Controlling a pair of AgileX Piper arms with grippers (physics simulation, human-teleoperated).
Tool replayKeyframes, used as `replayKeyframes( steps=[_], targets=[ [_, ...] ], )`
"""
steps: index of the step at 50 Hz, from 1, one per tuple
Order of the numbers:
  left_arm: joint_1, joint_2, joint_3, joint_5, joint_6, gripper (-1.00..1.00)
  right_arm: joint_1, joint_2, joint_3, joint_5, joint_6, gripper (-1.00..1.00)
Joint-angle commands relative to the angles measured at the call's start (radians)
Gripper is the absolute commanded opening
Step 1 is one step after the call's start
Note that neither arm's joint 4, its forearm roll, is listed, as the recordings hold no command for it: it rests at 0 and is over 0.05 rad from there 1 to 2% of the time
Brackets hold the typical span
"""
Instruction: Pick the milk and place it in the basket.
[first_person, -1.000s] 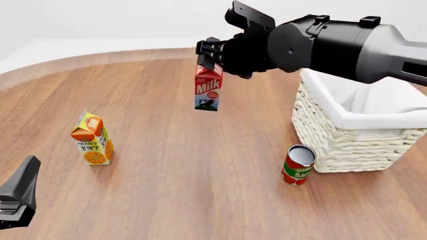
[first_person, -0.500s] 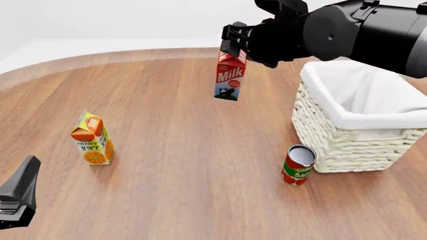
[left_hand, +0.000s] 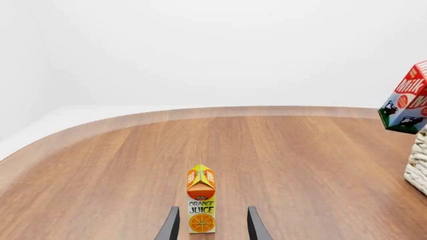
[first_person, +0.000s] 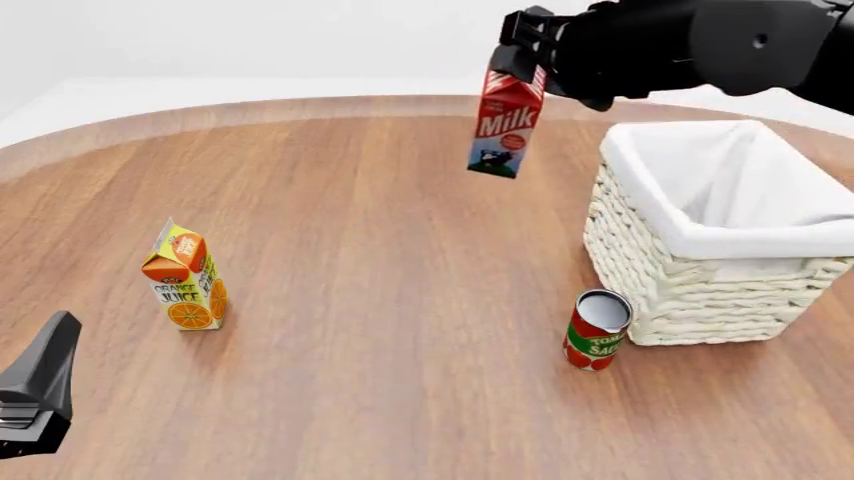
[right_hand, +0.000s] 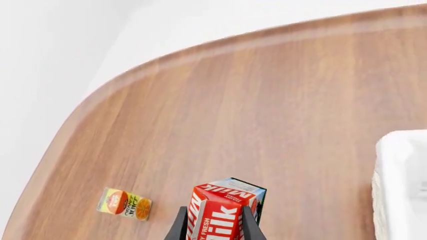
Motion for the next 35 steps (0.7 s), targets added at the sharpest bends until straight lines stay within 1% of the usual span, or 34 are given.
replayKeyframes(
  steps=[1,16,35],
  targets=[
    [0.0,0.0,0.0,0.0,0.0,1.0,-0.036,-0.07,0.008,0.005,0.004,-1.0],
    [0.0,0.0,0.0,0.0,0.0,1.0,-0.087,-0.135,0.031,0.025,0.003,-1.0],
    [0.0,0.0,0.0,0.0,0.0,1.0,-0.16,-0.195,0.049,0.049,0.017,-1.0]
  ],
)
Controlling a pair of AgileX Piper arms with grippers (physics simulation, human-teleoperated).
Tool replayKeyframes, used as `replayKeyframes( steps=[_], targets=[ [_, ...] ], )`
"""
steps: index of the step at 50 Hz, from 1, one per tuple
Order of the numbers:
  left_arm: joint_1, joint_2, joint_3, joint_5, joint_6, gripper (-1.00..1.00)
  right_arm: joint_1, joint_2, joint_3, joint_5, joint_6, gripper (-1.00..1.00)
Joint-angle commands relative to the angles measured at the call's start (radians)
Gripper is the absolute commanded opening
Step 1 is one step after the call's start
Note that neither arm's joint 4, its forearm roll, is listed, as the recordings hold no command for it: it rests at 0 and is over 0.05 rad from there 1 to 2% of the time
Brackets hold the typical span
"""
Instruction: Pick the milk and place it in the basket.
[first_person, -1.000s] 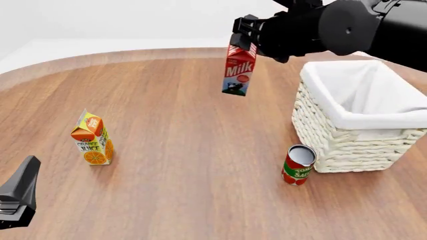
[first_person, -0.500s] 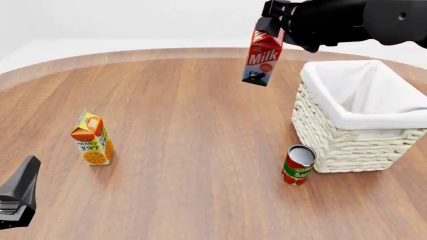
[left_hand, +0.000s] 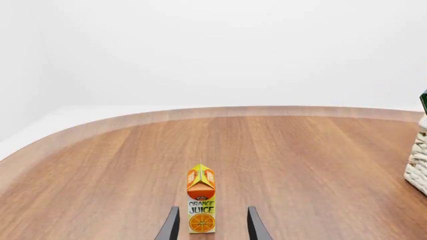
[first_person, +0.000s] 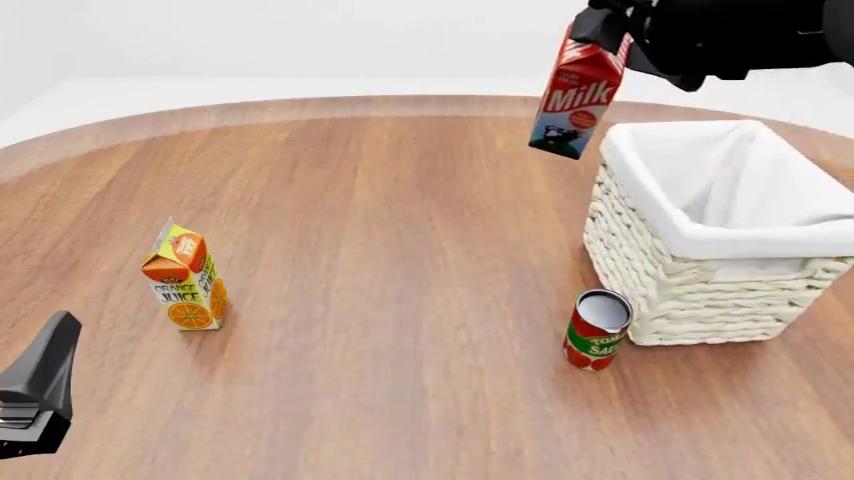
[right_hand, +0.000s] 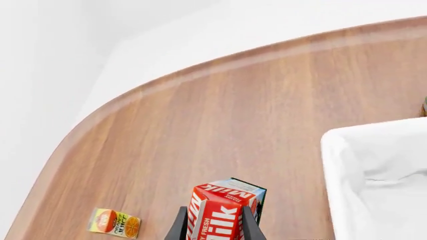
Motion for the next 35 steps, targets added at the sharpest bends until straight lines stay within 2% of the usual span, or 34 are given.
replayKeyframes(
  steps=[1,35],
  targets=[
    [0.0,0.0,0.0,0.0,0.0,1.0,-0.041,-0.047,-0.008,0.008,0.017,-1.0],
    [0.0,0.0,0.0,0.0,0.0,1.0,-0.154,-0.102,0.026,0.017,0.052,-1.0]
  ],
)
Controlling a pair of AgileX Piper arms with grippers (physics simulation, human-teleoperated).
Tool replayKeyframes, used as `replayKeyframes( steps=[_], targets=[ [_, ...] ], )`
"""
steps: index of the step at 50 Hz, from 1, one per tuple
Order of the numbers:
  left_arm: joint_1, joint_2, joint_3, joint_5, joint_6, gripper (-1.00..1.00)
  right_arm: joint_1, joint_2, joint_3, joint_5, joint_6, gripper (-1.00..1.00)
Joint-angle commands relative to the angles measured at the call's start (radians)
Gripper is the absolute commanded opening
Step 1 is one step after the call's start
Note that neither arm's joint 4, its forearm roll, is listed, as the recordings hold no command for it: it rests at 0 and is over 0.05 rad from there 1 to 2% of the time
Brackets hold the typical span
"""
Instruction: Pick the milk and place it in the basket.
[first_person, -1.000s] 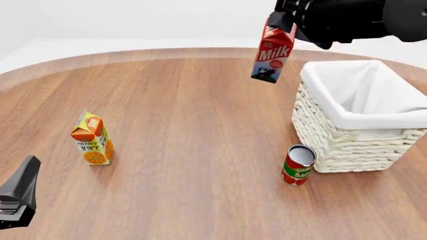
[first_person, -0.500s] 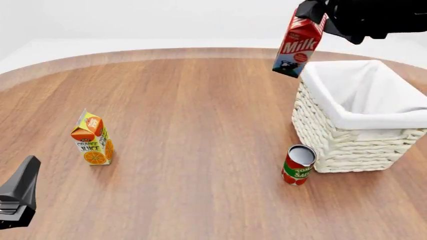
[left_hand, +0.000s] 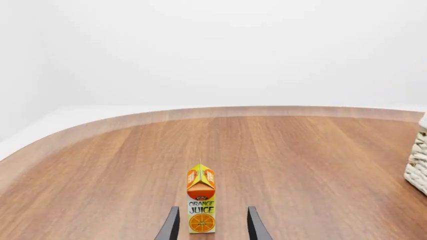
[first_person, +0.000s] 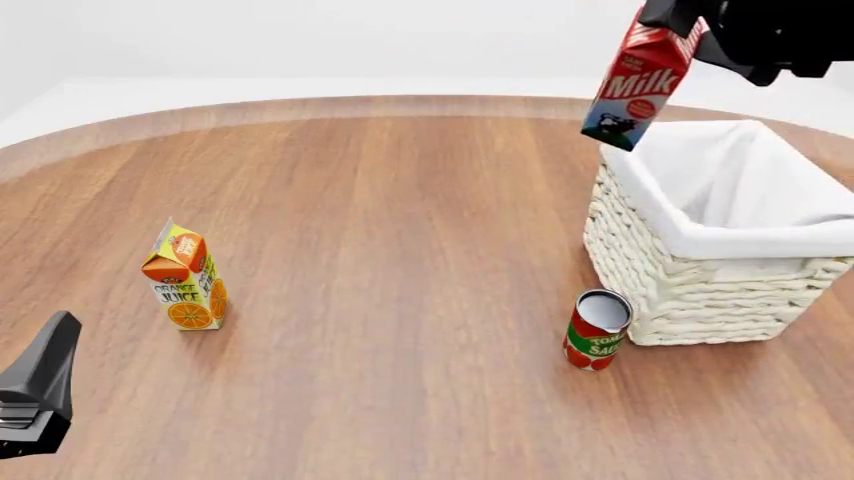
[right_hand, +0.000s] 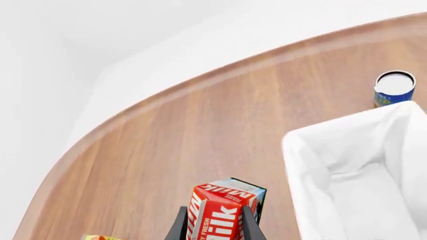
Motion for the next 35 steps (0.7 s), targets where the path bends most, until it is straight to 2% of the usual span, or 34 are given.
replayKeyframes(
  steps=[1,35],
  targets=[
    [0.0,0.0,0.0,0.0,0.0,1.0,-0.035,-0.026,-0.004,-0.006,0.022,-1.0],
    [0.0,0.0,0.0,0.0,0.0,1.0,-0.168,-0.025,-0.041,0.052,0.012,-1.0]
  ],
)
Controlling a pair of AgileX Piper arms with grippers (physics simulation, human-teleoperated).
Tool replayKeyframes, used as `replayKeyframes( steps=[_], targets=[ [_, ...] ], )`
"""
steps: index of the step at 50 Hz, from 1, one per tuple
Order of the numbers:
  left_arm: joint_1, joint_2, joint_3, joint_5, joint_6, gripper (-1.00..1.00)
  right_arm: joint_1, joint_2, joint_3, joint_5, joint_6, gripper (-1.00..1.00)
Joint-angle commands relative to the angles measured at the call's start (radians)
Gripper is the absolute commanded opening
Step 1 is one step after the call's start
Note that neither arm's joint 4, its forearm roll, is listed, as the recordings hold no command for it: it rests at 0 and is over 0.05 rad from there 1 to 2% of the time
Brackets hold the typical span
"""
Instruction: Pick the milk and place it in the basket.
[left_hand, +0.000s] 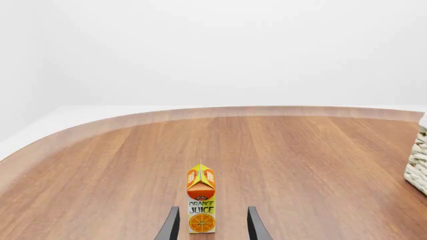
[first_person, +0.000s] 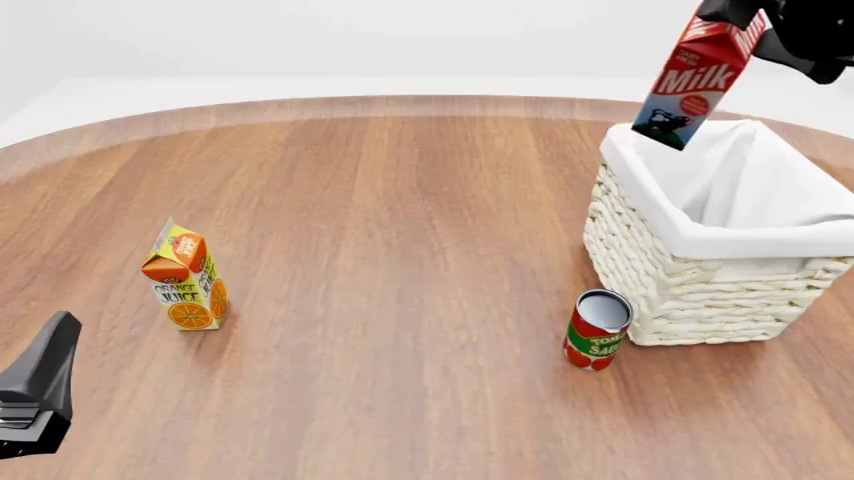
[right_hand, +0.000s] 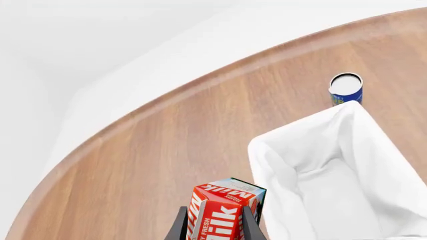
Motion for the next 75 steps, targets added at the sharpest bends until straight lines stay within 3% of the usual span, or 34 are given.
replayKeyframes(
  steps=[1,21,54,75],
  targets=[
    [0.0,0.0,0.0,0.0,0.0,1.0,-0.048,-0.004,-0.028,0.005,0.008,-1.0],
    [0.0,0.0,0.0,0.0,0.0,1.0,-0.114,0.021,-0.021,-0.007,0.008,-1.0],
    [0.0,0.0,0.0,0.0,0.0,1.0,-0.204,0.017,0.093,-0.071,0.006,-1.0],
    [0.0,0.0,0.0,0.0,0.0,1.0,-0.224,0.071,0.101,-0.111,-0.009,-1.0]
  ],
)
